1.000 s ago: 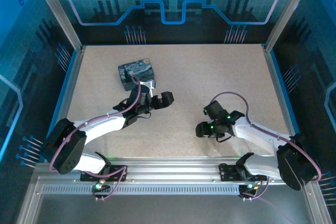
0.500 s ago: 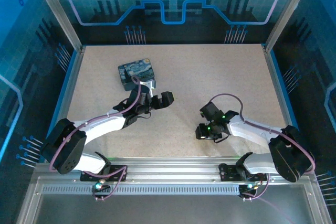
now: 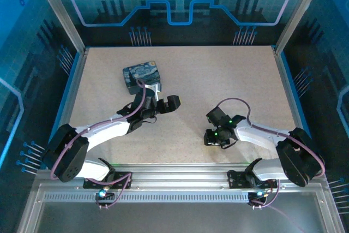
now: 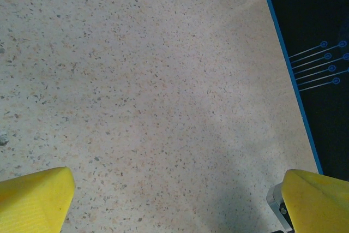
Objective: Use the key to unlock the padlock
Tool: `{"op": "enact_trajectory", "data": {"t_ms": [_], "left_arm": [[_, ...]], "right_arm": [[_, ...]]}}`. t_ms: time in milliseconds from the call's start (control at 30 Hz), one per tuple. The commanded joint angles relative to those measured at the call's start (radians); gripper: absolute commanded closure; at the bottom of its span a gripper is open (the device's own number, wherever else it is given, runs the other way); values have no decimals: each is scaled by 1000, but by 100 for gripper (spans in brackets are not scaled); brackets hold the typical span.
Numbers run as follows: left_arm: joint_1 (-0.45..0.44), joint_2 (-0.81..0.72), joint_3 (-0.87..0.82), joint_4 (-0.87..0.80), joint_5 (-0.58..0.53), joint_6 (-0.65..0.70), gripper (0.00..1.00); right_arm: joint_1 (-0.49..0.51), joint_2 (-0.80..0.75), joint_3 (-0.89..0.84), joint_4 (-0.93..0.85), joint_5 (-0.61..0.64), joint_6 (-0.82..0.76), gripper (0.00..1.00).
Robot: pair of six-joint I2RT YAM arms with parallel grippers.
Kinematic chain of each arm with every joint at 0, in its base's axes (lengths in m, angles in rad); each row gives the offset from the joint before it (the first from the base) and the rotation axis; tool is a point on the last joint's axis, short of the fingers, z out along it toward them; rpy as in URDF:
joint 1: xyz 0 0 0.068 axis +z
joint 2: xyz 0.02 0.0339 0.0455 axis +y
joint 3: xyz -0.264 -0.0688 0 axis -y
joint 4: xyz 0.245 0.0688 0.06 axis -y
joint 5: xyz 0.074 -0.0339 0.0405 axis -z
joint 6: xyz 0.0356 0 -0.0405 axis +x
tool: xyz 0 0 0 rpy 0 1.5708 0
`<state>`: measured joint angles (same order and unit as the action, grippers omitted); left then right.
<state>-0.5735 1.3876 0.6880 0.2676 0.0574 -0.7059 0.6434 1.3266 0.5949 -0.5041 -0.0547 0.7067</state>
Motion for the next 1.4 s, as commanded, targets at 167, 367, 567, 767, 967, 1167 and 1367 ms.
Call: {"op": "enact_trajectory", "data": {"t_ms": [167,367,567,767,967,1167,1367], "left_arm": [[-7,-30,11,-12,-14,17,1],[-8,-33,10,-12,-18,25,1],[-6,-35,4,-14,-22,31,1],[15,-44,-7,-6,3,2,1],[56,-66,-18,7,69,-48,1],[96,-81,4,-48,161,-152,1],[115,-64,23,-39,295,-351,1]], "right_arm": [[19,36,25,26,6,22,75],[24,67,36,36,7,26,83],[25,53,42,24,25,21,94],[26,4,33,19,63,-4,100],[25,-56,6,85,73,-44,100],[20,-96,14,97,79,-90,100],[16,-156,40,127,82,-178,100]]}}
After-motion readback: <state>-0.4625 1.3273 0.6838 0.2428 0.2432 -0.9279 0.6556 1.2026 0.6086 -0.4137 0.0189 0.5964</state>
